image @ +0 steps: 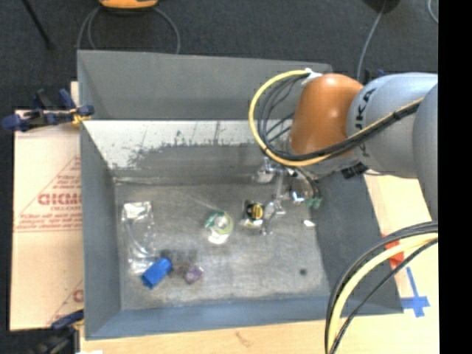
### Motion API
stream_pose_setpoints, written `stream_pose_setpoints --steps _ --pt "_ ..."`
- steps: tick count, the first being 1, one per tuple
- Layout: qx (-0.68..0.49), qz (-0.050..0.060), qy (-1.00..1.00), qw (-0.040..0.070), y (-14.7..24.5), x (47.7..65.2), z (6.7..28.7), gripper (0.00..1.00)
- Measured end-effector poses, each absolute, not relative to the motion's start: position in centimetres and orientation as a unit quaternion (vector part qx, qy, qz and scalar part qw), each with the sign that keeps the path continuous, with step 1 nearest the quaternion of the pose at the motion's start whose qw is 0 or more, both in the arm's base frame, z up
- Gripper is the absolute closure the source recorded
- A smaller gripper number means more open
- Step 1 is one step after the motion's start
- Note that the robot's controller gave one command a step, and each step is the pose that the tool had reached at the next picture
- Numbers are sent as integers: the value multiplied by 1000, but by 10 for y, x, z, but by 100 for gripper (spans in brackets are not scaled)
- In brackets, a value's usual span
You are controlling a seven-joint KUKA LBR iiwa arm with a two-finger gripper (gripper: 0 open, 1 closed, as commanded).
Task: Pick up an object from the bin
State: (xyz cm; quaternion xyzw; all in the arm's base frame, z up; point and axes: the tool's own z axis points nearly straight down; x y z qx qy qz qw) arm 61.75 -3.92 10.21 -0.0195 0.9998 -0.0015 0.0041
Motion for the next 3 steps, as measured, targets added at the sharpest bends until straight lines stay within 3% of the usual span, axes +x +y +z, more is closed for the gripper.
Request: stream_pose_setpoints --steps 1,2,3 --pt "-21 -1 1000 3 -32 614 108 0" --pt "-31 -1 1000 4 -33 622 73 0" --pt "-30 -1 1000 5 -35 624 76 0"
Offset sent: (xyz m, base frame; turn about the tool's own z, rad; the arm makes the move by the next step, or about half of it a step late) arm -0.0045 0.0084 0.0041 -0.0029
